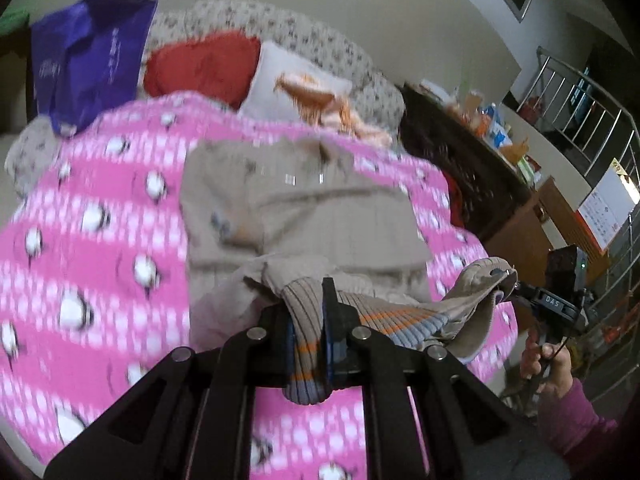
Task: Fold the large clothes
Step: 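Grasp the striped ribbed hem with both tools, then lift the hem with both tools and fold it over toward the collar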
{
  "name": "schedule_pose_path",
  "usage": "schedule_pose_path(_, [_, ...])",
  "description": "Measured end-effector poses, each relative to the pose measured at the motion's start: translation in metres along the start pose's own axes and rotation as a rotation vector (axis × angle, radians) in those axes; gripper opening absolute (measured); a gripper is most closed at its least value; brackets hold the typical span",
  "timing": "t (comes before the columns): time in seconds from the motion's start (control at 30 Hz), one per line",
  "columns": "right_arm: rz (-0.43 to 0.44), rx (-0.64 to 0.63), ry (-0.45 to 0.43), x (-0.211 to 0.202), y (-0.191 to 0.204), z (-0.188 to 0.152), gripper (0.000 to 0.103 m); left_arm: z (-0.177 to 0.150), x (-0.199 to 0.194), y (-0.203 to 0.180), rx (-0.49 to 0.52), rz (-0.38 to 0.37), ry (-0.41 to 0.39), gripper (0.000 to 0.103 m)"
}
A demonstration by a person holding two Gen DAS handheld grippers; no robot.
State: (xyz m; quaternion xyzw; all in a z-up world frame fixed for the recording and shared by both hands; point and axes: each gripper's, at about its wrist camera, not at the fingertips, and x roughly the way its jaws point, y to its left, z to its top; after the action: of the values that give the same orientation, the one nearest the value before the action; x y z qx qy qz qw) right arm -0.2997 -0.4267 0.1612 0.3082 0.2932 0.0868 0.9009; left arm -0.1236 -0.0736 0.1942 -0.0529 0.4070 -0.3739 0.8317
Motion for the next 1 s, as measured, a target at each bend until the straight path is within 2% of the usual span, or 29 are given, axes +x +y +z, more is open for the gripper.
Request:
schedule_pose_path(0.23, [-0.059, 0.061, -0.072, 0.032, -0.031, 0.060, 0.009, 0.053, 0.052, 0.018, -0.034, 0.048, -0.035, 0.008])
schedule_pose_path(0.37, [-0.085, 0.092, -0.065, 0.056, -0.050, 0.086, 0.009, 0.079, 0.078, 0.030, -0.071, 0.052, -0.031, 0.008])
schedule_pose_path(0.5, [-0.113, 0.083, -0.064, 0.077, -0.057, 0.105, 0.009, 0.103, 0.100, 0.030, -0.043, 0.081, -0.038, 0.008])
schedule_pose_path(0.8, [-0.157, 0.110, -0.025, 0.131, -0.090, 0.143, 0.009, 0.130, 0.155, 0.052, -0.067, 0.149, 0.009, 0.009])
schedule_pose_path(1.0, [-0.159, 0.130, -0.045, 0.149, -0.098, 0.162, 0.009, 0.141, 0.168, 0.064, -0.113, 0.147, 0.002, 0.009])
